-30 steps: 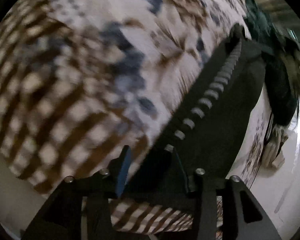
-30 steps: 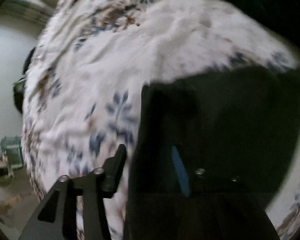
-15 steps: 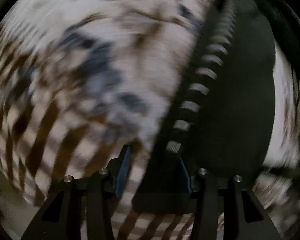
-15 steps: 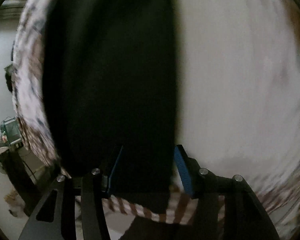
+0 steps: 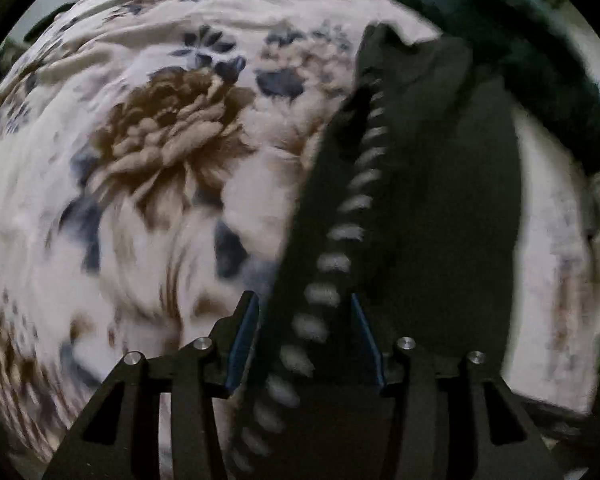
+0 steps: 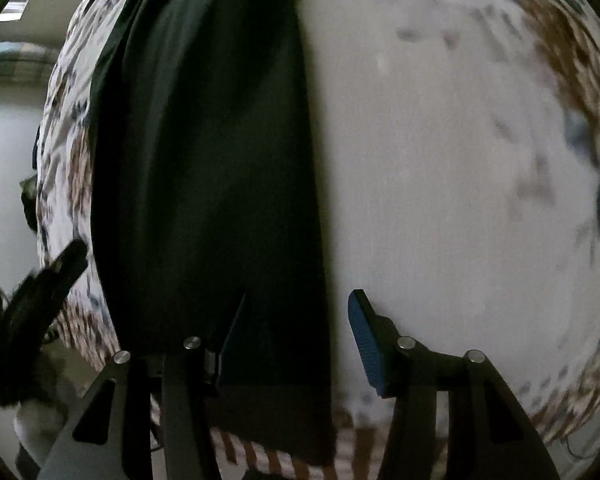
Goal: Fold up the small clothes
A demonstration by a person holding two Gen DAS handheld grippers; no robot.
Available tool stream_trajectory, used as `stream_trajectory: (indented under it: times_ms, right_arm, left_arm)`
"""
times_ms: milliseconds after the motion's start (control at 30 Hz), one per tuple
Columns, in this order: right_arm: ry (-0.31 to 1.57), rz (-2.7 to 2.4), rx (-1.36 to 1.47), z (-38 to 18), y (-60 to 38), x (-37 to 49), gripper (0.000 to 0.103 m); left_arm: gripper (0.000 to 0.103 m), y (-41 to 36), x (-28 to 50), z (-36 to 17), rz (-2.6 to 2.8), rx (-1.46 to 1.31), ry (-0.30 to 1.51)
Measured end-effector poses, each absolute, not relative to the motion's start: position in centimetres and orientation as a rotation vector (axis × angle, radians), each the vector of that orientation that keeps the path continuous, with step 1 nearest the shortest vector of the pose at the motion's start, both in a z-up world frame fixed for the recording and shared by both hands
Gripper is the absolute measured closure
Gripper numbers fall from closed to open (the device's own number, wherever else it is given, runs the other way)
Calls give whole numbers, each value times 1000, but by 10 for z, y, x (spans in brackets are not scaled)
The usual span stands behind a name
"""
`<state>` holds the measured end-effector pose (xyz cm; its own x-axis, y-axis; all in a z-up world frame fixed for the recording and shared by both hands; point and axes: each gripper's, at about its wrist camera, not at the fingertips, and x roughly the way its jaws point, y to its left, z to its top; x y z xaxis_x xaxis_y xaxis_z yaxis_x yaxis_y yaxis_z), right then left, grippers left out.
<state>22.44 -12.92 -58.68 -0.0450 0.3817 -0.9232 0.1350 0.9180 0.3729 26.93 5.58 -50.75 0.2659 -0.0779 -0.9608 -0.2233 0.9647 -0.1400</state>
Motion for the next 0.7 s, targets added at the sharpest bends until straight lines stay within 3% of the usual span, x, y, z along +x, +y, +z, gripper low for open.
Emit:
stream_trajectory:
  times_ms: [233, 433, 567, 700]
  right_arm:
    - [1595, 110, 460, -582, -169, 263, 50]
    - [1510, 91, 556, -568, -163, 311, 50]
    - [1457, 109, 572, -565, -169, 352, 50]
    - [1489, 29, 434, -577, -182, 382, 49]
  left_arm:
    - [59, 146, 262, -513, 172, -406, 1366]
    - [58, 107, 349, -483, -96, -444, 1263]
    - [55, 69, 420, -502, -142, -170, 1244]
    - [52, 117, 426, -528, -117, -275, 1314]
